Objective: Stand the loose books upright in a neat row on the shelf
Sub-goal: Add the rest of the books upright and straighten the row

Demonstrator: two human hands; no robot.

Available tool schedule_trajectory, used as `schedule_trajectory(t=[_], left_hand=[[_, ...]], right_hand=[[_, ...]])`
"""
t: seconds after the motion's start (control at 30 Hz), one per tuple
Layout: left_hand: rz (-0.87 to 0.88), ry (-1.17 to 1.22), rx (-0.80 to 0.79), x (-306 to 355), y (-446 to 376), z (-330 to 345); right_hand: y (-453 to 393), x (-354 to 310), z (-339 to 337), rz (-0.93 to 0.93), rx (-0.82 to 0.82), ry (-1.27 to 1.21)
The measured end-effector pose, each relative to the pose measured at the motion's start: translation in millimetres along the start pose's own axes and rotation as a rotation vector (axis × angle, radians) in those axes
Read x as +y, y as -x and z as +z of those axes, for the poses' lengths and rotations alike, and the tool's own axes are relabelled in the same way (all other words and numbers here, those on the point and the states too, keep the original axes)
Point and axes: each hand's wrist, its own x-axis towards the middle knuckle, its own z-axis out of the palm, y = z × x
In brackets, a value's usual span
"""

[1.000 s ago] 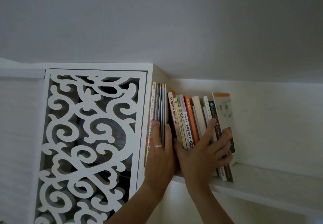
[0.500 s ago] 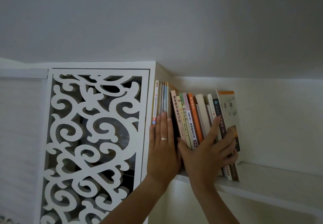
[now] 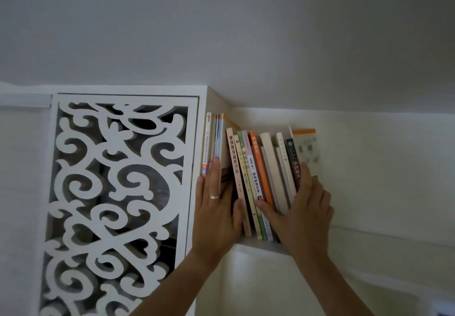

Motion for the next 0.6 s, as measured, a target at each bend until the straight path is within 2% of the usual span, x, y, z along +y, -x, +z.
schedule_trajectory(t=[0.17, 0.33, 0.47, 0.6], left_hand=[[-0.041, 0.005, -0.008, -2.0, 0.5, 1.1], [-0.039, -0.004, 0.086, 1.3, 3.4, 7.5], [-0.021, -0.178, 0.042, -0.4, 2.7, 12.0], [-0.018, -0.056, 0.069, 1.8, 4.0, 5.5]], right_hand=[[1.1, -3.8, -2.2, 0.101, -0.116, -0.251], [0.4, -4.4, -1.3, 0.107, -0.117, -0.256], [-1.9, 4.7, -6.1, 0.051, -0.164, -0.277], [-3.4, 20.1, -7.9, -0.003, -0.219, -0.336]])
